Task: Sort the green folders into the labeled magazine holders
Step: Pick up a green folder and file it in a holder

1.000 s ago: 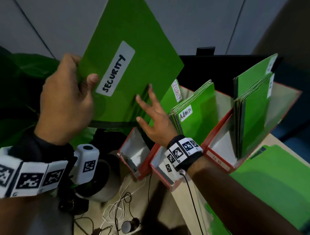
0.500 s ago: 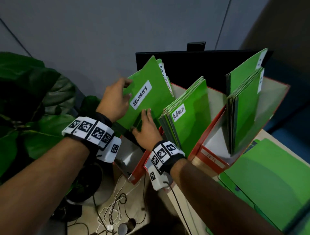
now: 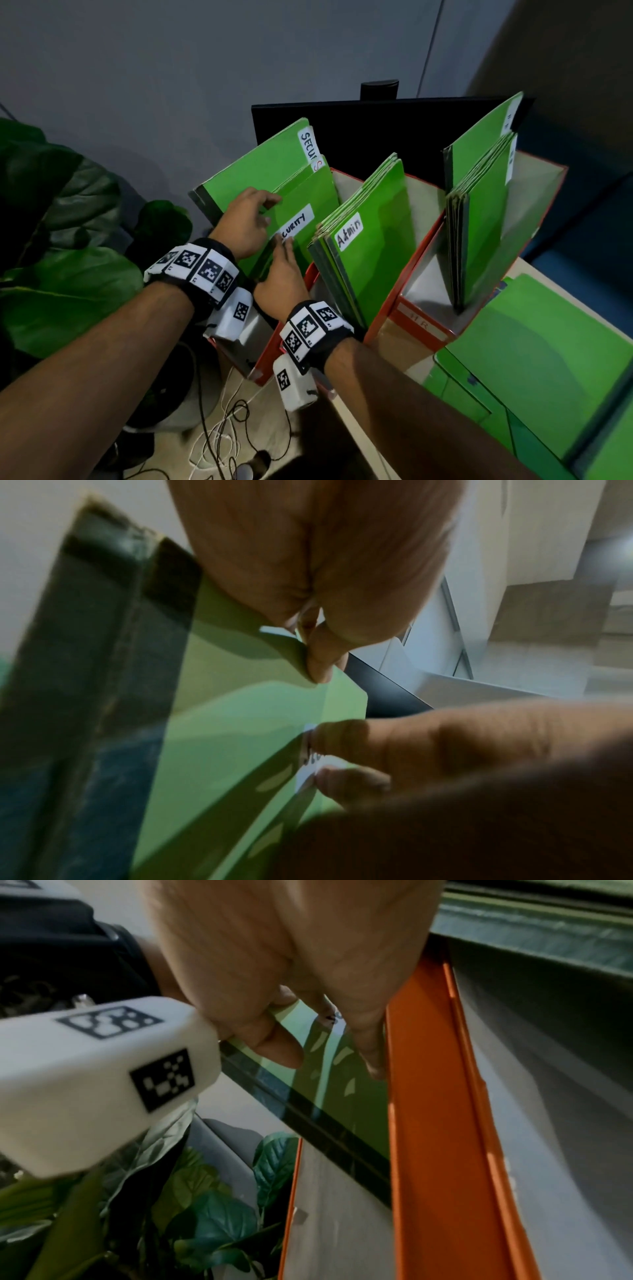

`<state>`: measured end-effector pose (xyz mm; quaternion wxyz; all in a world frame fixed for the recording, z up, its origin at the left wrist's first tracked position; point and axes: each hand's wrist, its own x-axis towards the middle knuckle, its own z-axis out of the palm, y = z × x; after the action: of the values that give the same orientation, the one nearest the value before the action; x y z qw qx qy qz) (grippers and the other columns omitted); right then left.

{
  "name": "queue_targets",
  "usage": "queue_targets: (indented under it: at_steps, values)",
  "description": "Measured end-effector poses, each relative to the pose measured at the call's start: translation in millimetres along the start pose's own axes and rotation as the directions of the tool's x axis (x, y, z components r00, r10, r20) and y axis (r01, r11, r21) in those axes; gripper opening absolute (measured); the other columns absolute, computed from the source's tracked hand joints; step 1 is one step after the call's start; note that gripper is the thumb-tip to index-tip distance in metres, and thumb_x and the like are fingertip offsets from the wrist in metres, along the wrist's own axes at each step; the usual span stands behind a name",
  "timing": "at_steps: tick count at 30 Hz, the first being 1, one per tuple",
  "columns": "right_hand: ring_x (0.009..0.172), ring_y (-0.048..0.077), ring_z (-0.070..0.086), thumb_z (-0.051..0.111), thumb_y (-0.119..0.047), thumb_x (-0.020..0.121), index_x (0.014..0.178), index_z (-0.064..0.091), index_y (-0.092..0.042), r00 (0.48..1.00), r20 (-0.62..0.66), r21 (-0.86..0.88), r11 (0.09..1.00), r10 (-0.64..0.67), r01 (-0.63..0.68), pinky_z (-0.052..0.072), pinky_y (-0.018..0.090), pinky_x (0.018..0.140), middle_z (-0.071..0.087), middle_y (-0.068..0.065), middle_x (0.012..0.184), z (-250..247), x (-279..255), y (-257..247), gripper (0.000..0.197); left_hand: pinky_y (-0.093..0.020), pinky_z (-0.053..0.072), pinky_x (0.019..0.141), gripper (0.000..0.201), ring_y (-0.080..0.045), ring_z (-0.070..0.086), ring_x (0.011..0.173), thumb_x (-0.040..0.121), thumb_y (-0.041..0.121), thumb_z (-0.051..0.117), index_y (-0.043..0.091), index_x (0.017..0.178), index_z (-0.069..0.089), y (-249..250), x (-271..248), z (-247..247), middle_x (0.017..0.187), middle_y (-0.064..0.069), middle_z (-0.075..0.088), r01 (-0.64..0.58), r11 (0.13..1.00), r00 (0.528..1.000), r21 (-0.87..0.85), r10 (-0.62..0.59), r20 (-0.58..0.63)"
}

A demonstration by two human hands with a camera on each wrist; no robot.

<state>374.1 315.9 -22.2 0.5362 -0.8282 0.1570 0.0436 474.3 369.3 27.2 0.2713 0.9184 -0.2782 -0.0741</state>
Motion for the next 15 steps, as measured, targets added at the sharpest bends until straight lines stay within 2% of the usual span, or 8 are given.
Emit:
queue_targets:
  at_steps: [2,7,11,15]
  values:
    - [0.143,0.031,0.023,0.058,-0.002,0.084,0.153,-0.004,-0.018,1.000,-0.010,-0.021,1.000,-0.008,0.008,0.030,0.033,0.111,-0.018,0.005,0.159,1.2,3.2,0.3,0.095,-0.023,0.031,0.104,0.046,-0.017,0.047,0.123,0.092,-0.006,0.053,0.014,0.134,0.053,-1.5,4.4,-2.1,0.132,-0.004,0.050,0.014,1.000,1.000,-0.023,-0.014,-0.004]
    - [0.144,0.029,0.022,0.058,-0.004,0.086,0.153,-0.003,-0.015,0.999,0.009,-0.054,0.998,-0.034,0.034,0.030,0.030,0.110,-0.019,0.004,0.159,1.4,11.9,3.0,0.091,-0.019,0.032,0.100,0.045,-0.011,0.049,0.115,0.093,-0.001,0.055,0.015,0.135,0.053,-4.2,10.8,-5.1,0.132,-0.005,0.052,0.010,0.999,0.995,-0.035,-0.013,-0.097]
    - [0.144,0.029,0.021,0.052,0.004,0.085,0.152,0.005,-0.008,1.000,0.024,-0.088,0.996,-0.014,0.016,0.027,0.029,0.111,-0.013,0.011,0.160,1.9,18.2,4.2,0.083,-0.031,0.032,0.108,0.046,-0.023,0.046,0.125,0.094,-0.002,0.052,0.012,0.137,0.052,-10.3,11.0,-3.8,0.136,-0.008,0.052,-0.054,0.994,0.995,0.100,0.062,-0.076]
    - [0.146,0.030,0.015,0.048,0.003,0.087,0.153,0.007,-0.007,0.996,0.086,-0.139,0.990,-0.027,0.038,0.022,0.031,0.114,-0.008,0.018,0.159,-2.9,20.0,6.1,0.078,-0.037,0.035,0.109,0.040,-0.027,0.048,0.123,0.091,-0.006,0.050,0.007,0.127,0.061,-10.6,4.7,-3.0,0.131,-0.011,0.058,-0.079,0.986,0.990,0.148,0.095,-0.100]
